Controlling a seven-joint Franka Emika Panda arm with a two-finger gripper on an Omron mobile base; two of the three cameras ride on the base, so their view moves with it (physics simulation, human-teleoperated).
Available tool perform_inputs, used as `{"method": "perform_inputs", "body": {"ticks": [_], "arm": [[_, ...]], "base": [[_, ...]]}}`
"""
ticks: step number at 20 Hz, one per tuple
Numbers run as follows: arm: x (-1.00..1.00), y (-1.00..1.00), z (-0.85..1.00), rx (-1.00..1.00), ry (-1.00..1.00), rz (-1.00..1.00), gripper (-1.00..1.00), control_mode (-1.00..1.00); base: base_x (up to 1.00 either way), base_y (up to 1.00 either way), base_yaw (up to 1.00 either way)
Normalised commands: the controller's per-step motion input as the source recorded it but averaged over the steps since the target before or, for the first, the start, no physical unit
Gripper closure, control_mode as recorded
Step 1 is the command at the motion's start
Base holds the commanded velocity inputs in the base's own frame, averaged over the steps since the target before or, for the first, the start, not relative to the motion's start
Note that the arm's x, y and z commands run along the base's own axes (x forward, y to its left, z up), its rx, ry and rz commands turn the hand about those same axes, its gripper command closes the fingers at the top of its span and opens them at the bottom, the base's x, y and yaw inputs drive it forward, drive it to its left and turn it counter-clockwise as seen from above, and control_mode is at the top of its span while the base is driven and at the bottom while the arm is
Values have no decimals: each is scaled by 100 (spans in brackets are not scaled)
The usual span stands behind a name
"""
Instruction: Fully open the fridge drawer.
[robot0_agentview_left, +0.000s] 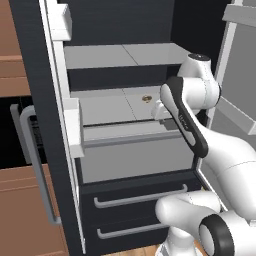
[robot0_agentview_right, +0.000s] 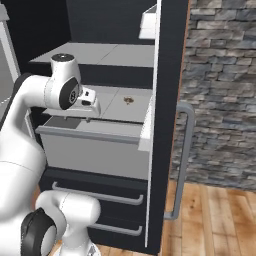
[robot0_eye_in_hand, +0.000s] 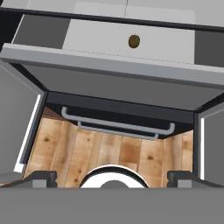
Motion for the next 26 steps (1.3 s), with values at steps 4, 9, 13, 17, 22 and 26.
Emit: {"method": "perform_inputs", "body": {"ticks": [4,9,13,17,22,26], "arm": [[64,1,-6,0,-5,-1,-100,-100],[89,6,-46,-8,-5,-2,-100,-100],[33,2,-69,-3,0,0,-100,-100],[22,0,-69,1,-2,0,-100,-100],[26,0,-45,4,-4,0,-100,-100],[44,0,-16,0,-7,0,-100,-100]], "base": [[0,0,0],[0,0,0],[0,0,0],[0,0,0],[0,0,0],[0,0,0]]}}
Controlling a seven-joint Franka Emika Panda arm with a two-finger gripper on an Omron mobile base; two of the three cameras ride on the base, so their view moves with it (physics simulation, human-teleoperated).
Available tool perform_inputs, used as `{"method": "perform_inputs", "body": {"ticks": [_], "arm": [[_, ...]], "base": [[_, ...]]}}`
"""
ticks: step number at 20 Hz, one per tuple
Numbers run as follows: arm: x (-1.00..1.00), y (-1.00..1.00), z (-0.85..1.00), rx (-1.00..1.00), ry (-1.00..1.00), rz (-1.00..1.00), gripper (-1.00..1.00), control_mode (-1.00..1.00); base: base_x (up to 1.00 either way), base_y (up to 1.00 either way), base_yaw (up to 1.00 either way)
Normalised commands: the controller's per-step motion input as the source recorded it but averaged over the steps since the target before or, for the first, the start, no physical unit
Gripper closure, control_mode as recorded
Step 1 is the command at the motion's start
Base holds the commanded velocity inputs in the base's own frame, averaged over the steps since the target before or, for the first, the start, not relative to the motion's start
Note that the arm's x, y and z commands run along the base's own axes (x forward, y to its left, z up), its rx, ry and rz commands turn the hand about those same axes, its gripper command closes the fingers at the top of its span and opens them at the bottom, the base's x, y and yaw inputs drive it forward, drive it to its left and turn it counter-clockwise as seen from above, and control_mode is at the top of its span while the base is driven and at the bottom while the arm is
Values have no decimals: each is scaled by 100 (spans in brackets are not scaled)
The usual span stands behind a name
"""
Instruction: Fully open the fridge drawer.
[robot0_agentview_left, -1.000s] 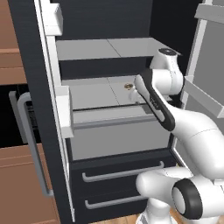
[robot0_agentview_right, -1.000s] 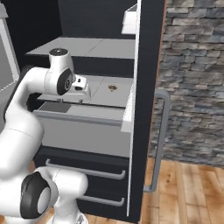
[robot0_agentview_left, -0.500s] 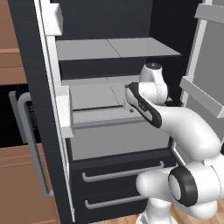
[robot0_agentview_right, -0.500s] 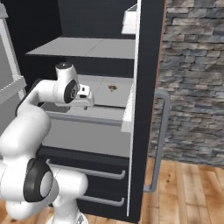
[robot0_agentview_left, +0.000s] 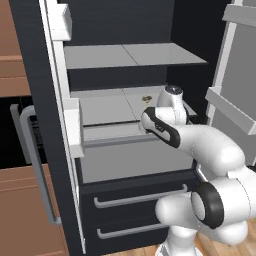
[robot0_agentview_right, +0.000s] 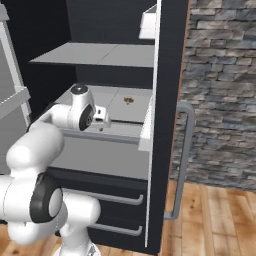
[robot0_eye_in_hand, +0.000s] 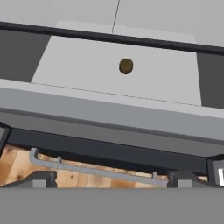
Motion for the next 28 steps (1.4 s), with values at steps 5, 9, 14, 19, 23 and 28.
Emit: {"method": "perform_inputs", "body": {"ticks": [5,9,14,19,23,28], "arm": [[35,0,-21,0,0,0,-100,-100],[32,0,-18,0,-1,0,-100,-100],[10,0,-17,0,-5,-2,-100,-100],[27,0,-16,0,-8,-4,-100,-100],[29,0,-11,0,-3,-3,-100,-100],[20,0,-16,0,0,-2,-100,-100]], "base": [[0,0,0],[0,0,0],[0,0,0],[0,0,0],[0,0,0],[0,0,0]]}}
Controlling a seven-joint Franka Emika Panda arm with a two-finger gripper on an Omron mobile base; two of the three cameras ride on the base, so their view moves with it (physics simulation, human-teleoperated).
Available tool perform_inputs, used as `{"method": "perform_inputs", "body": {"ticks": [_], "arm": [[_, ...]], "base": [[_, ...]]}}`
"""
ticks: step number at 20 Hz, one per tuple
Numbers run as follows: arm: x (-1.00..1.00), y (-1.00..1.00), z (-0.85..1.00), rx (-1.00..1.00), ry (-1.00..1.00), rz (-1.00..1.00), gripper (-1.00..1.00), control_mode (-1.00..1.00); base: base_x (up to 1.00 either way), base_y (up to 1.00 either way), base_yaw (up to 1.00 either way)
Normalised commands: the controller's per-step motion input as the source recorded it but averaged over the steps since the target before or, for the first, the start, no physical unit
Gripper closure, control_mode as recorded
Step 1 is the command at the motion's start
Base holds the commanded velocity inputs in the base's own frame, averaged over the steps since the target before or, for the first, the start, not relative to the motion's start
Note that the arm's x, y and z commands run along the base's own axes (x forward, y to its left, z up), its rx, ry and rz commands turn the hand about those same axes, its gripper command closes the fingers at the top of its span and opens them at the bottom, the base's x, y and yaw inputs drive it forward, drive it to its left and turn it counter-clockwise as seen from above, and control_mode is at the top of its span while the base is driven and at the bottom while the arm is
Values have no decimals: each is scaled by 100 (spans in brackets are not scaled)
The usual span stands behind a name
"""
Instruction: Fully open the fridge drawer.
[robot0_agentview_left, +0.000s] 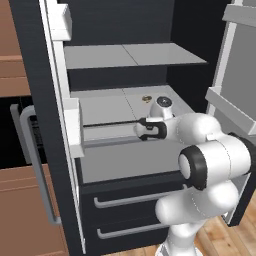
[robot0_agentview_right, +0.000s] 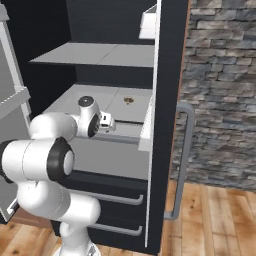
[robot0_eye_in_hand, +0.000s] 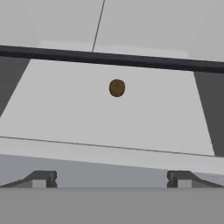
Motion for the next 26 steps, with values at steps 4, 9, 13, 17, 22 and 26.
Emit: {"method": "perform_inputs", "body": {"ticks": [4,9,13,17,22,26], "arm": [[21,0,-27,0,0,-1,-100,-100],[6,0,-25,0,3,-1,-100,-100],[-8,0,-22,0,15,-4,-100,-100],[-33,0,-21,0,22,-5,-100,-100],[-72,-12,-24,0,23,-6,-100,-100],[-85,-14,-33,0,19,-7,-100,-100]], "base": [[0,0,0],[0,0,0],[0,0,0],[0,0,0],[0,0,0],[0,0,0]]}}
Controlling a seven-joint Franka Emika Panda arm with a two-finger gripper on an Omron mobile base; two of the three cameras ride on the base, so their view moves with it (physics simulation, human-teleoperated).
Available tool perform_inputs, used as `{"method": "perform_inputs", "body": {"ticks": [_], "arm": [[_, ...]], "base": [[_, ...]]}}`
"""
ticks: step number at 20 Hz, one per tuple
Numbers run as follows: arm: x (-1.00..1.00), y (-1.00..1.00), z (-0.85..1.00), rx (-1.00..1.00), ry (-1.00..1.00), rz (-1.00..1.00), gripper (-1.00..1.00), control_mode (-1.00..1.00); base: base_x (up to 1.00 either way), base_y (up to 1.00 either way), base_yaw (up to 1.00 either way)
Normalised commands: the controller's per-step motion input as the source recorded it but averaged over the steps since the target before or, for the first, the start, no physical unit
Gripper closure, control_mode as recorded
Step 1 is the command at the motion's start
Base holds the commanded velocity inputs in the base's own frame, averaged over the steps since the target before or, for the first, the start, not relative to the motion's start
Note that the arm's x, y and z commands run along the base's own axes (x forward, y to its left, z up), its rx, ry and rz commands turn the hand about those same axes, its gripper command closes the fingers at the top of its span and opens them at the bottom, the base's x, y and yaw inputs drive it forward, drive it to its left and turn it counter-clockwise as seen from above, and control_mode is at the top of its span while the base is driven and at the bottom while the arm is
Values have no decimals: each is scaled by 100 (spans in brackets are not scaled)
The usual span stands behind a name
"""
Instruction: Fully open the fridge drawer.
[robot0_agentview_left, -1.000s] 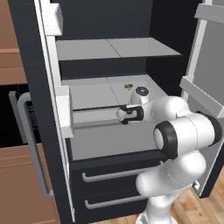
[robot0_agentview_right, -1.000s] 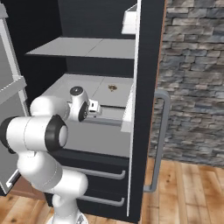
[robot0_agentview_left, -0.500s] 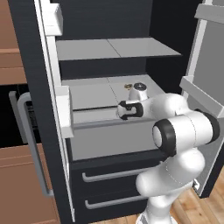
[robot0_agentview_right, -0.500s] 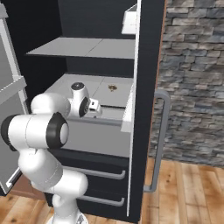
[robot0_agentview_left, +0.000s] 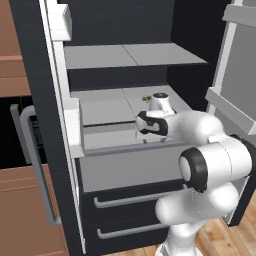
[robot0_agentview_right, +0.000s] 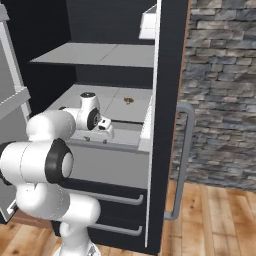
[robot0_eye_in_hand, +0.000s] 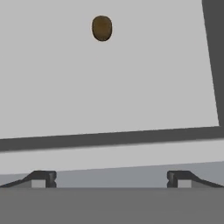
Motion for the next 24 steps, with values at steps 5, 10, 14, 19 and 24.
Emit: {"method": "perform_inputs", "body": {"ticks": [5,10,14,19,24], "arm": [[-85,-12,-34,0,14,-5,-100,-100],[-72,-8,-26,0,5,-3,-100,-100],[-59,-2,-14,0,0,-3,-100,-100],[-57,0,-12,0,0,-3,-100,-100],[-65,0,-12,0,0,-3,-100,-100]], "base": [[0,0,0],[0,0,0],[0,0,0],[0,0,0],[0,0,0]]}}
